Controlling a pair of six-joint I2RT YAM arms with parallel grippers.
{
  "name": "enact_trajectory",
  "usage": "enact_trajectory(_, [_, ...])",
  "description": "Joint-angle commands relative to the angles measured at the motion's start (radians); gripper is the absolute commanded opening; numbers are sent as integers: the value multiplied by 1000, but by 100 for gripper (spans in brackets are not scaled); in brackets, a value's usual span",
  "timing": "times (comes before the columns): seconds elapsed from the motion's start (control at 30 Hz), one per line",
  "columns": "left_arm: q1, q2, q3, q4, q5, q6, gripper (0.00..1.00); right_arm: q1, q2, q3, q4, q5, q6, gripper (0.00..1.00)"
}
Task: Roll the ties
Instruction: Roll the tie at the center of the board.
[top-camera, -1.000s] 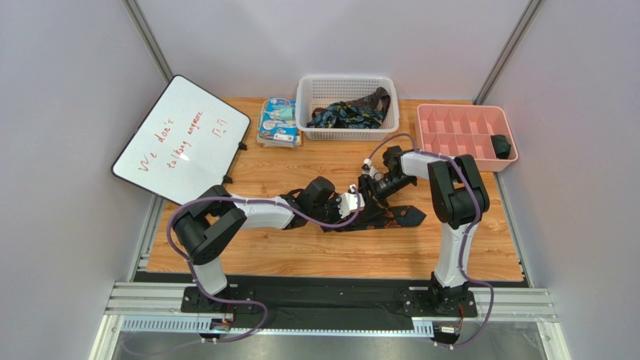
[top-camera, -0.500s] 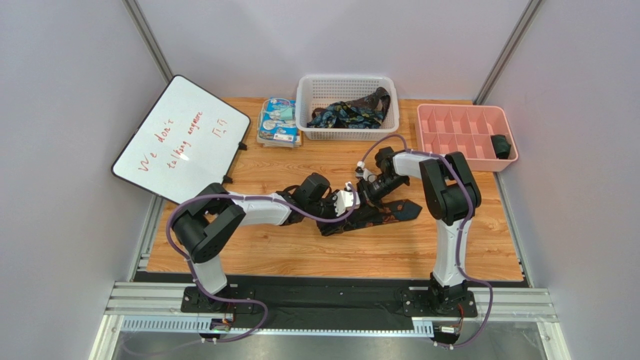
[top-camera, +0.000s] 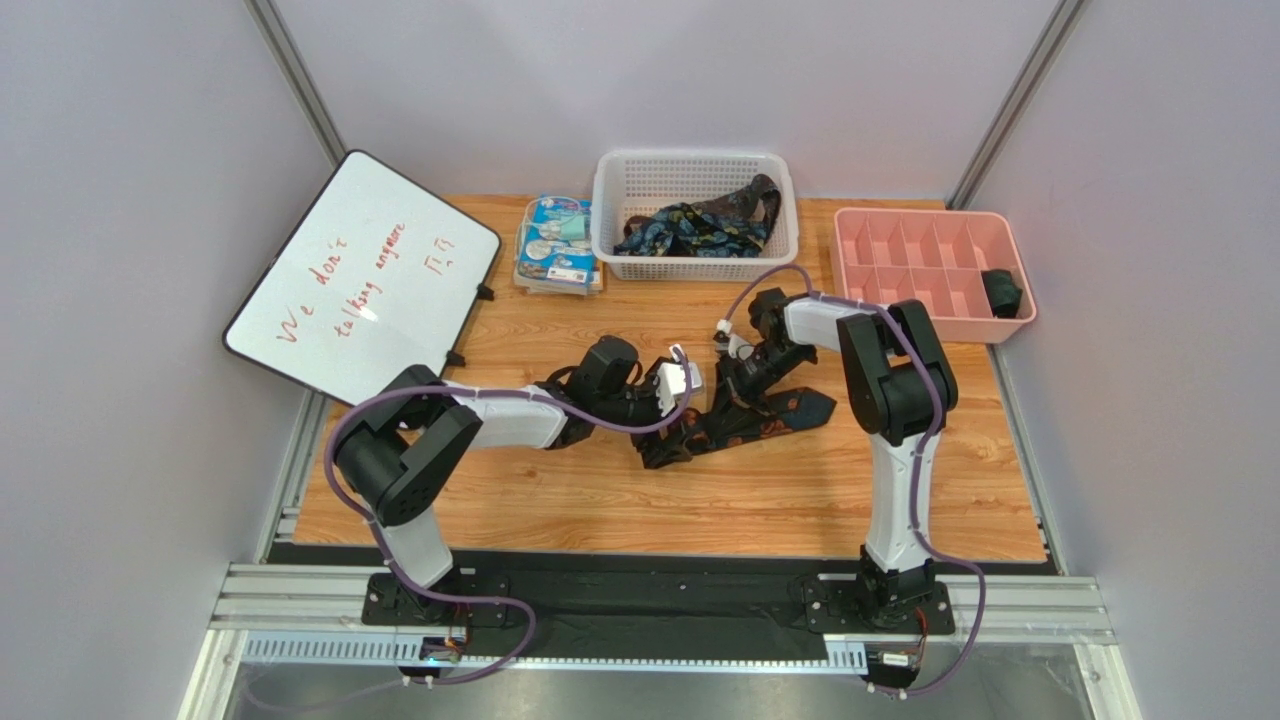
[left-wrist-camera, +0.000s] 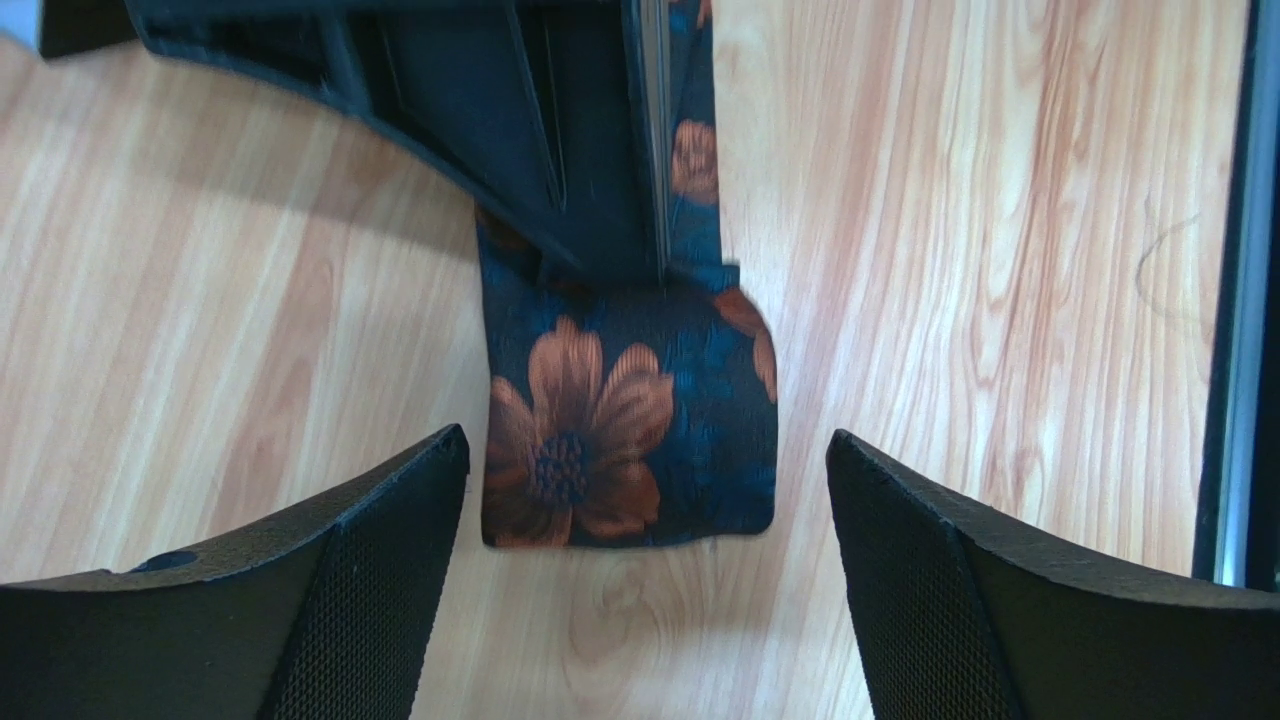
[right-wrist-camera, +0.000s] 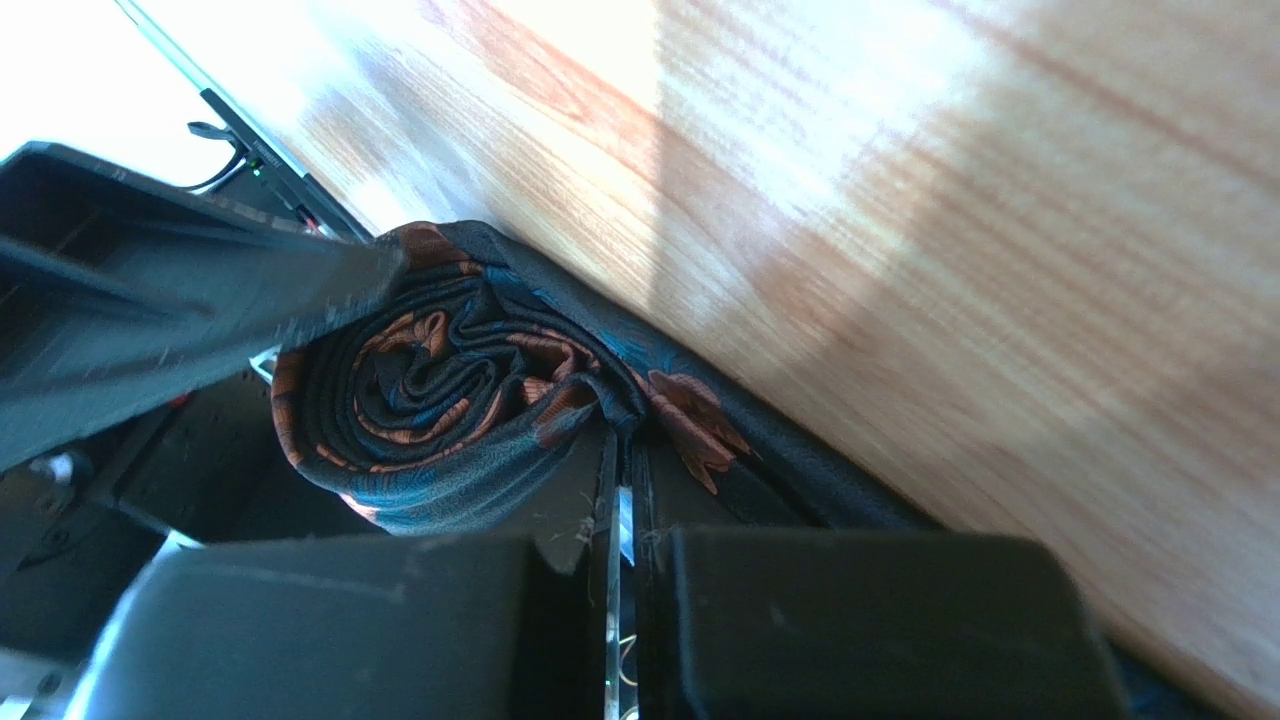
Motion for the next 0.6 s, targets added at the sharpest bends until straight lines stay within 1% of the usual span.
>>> enact_trajectory(0.0, [0, 41, -6, 199, 52, -88, 93, -6, 103, -14, 100, 334, 24, 0])
enact_trajectory(0.07, [-2, 78, 0, 262, 41, -132, 92, -6, 106, -16, 103, 333, 31, 0])
enact_trajectory(0.13, [-12, 101, 23, 284, 19, -158, 89, -6, 109, -20, 104, 330, 36, 0])
enact_trajectory(0.2, [-24, 132, 40, 287, 15, -174, 83, -6, 115, -20, 106, 328, 47, 0])
enact_trajectory(0.3, [-44, 160, 49, 288, -33, -160, 74, -3, 118, -19, 106, 296, 55, 0])
enact_trajectory(0.33, [-46, 163, 49, 266, -57, -151, 71, -3, 115, -20, 107, 284, 55, 0])
enact_trajectory(0.37, [-48, 163, 51, 249, -76, -146, 64, -4, 113, -20, 106, 282, 55, 0])
enact_trajectory(0.43, [-48, 155, 49, 194, -99, -120, 59, 2, 97, -31, 109, 278, 55, 0])
enact_trajectory(0.5, [-46, 135, 45, 151, -100, -99, 49, 8, 87, -40, 109, 263, 52, 0])
enact_trajectory(0.53, [-48, 128, 55, 79, -102, -61, 45, 9, 83, -42, 103, 250, 42, 0])
enact_trajectory(0.57, [-49, 111, 63, 31, -105, -38, 36, 14, 69, -42, 82, 241, 33, 0])
